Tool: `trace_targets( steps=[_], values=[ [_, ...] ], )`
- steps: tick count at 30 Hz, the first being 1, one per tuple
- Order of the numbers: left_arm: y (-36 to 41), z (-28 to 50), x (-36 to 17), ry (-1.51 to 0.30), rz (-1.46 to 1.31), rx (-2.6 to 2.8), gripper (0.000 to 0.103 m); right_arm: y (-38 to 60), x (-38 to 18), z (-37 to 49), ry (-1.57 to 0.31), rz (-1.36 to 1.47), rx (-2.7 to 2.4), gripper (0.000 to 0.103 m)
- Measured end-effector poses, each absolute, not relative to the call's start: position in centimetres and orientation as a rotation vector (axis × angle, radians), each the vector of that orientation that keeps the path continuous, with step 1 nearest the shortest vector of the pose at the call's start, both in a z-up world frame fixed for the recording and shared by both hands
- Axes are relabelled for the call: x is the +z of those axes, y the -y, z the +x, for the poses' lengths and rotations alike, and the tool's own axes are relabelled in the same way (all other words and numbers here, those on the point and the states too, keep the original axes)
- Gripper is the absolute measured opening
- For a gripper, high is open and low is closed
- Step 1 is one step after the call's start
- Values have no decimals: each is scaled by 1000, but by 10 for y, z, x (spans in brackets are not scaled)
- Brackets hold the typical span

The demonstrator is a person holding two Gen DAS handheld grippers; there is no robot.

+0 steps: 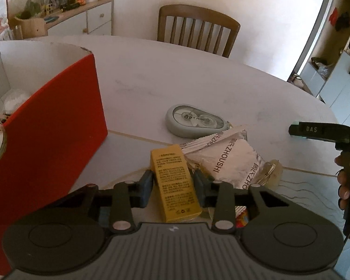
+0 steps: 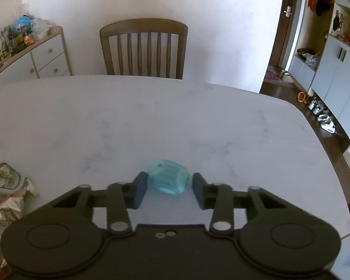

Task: Organize objects
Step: 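Grasp yellow box with left tool while right tool grasps teal soap, then carry yellow box with left tool while right tool carries teal soap into box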

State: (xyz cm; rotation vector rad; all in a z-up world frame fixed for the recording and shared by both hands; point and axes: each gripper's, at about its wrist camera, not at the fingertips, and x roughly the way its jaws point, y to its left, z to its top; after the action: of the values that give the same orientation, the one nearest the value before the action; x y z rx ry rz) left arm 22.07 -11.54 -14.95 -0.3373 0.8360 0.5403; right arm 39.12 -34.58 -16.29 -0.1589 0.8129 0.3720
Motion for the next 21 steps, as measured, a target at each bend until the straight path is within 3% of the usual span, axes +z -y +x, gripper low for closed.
trace_targets(
  steps=[21],
  values=[
    [120,192,-140,-830,-321,457,31,369,-122,299,-848,-82,477,37]
  ],
)
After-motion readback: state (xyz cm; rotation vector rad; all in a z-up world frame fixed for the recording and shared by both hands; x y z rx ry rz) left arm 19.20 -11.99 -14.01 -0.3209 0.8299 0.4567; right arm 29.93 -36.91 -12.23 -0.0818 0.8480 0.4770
